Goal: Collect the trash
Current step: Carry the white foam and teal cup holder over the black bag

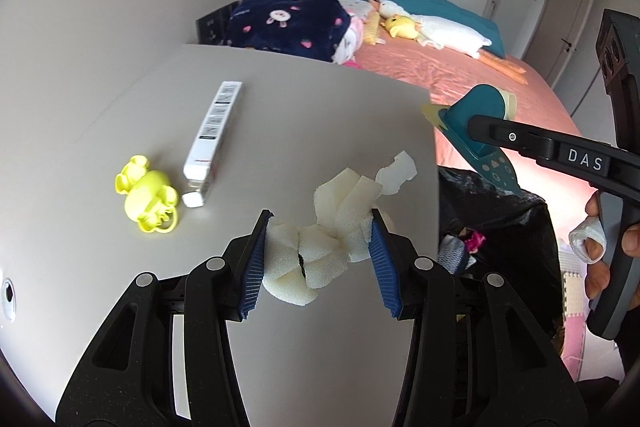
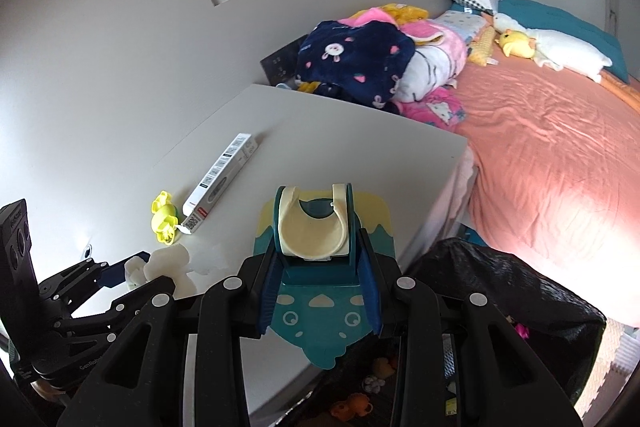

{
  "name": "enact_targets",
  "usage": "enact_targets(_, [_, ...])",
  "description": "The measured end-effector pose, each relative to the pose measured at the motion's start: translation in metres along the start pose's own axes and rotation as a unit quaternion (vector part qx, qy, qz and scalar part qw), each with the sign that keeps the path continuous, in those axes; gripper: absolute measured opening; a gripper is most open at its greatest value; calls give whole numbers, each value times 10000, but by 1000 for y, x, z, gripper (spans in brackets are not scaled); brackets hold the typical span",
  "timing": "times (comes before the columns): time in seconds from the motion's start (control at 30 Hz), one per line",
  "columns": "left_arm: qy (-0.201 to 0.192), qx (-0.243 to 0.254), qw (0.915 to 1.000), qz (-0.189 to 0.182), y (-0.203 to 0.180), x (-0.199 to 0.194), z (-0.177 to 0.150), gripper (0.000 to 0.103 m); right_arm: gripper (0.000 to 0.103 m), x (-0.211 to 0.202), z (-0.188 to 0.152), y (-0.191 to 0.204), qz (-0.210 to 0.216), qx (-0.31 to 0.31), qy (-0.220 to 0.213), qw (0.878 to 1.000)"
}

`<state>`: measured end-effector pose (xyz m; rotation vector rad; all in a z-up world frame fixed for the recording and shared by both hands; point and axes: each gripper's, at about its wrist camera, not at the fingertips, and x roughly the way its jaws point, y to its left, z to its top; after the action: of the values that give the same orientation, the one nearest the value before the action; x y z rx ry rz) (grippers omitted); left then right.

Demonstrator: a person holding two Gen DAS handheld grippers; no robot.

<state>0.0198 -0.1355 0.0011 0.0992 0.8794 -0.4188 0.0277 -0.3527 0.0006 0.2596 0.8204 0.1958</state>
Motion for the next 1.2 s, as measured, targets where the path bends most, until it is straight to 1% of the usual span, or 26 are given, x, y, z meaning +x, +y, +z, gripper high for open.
enact_targets(0.33, [-3,391,9991,-177,-43,0,6,47,37,-36,-16,-37,-175,323,-225,9991])
enact_targets(0.67, [-2,777,9960,-451,-88,3,10,47,37,-65,-28,-67,-415,577,-378,9968])
enact_targets(1.0, [43,1153,9902,-788,-131,8,13,47,37,-95,-43,-96,-731,840,-522,9924])
enact_targets(1.2, [96,1415,9849,-996,-154,9,10,47,37,-112,-52,-114,-939,1016,-597,9886])
